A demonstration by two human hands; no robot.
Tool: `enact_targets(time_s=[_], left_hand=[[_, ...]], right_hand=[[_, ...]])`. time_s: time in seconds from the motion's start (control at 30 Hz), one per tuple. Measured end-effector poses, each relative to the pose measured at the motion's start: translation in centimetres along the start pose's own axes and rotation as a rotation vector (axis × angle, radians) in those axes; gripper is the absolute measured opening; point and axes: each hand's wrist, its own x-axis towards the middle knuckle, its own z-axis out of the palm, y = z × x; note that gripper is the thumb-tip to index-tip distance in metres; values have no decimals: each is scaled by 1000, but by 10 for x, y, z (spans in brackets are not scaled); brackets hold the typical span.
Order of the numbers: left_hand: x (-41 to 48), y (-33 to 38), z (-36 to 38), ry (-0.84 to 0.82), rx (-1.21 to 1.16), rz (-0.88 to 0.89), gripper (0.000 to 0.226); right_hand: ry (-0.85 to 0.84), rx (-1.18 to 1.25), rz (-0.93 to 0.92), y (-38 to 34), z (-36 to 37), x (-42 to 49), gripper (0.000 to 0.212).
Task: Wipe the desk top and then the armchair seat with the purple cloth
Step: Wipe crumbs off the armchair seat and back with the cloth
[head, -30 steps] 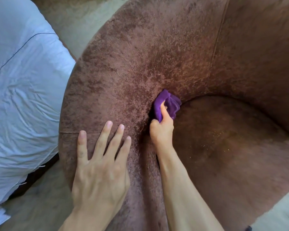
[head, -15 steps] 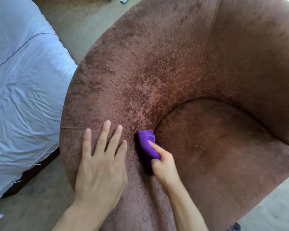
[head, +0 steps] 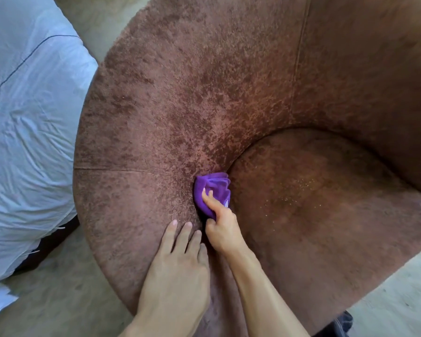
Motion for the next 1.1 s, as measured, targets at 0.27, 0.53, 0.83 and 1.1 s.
enact_targets(time_s=[0.27, 0.53, 0.83, 1.1], left_hand=[[3, 3, 7, 123, 59, -19, 54], [27, 4, -6, 88, 115, -42, 48], [93, -56, -75, 364, 390, -81, 62], [109, -83, -74, 264, 622, -8, 68]], right_hand=[[-91, -71, 141, 37, -11, -45, 75], [-132, -94, 210, 40, -37, -51, 74], [341, 348, 87, -36, -81, 30, 84], [384, 299, 52, -73, -24, 80, 82]])
